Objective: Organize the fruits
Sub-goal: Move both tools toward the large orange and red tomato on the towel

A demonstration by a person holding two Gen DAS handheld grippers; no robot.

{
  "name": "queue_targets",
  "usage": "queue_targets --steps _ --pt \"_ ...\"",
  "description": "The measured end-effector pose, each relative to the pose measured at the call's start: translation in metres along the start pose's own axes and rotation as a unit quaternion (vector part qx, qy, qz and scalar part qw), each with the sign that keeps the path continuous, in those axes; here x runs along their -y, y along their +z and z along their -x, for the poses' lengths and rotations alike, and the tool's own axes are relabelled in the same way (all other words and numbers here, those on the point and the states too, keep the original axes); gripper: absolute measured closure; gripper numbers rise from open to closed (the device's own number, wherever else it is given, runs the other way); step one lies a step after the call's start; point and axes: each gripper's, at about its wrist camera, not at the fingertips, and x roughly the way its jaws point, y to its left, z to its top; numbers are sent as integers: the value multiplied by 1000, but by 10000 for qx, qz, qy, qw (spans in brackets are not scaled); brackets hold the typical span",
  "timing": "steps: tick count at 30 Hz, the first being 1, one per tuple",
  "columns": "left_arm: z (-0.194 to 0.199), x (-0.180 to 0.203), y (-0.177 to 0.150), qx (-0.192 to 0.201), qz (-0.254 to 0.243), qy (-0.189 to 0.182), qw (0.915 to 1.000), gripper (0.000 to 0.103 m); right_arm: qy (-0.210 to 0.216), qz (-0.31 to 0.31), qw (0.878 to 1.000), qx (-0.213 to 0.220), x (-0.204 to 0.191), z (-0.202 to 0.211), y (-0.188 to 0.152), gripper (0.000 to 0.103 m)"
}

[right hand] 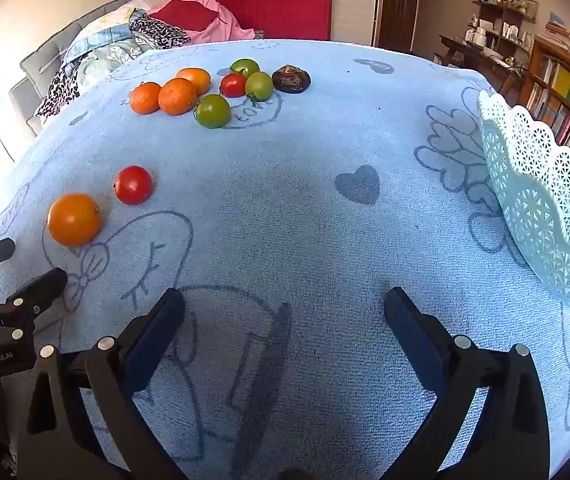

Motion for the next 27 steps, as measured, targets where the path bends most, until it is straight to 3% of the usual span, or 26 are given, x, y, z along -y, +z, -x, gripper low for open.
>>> queue_targets --steps 27 --pt "-1 -2 0 -36 -19 20 10000 5 9 -6 10000 -1 0 -1 1 2"
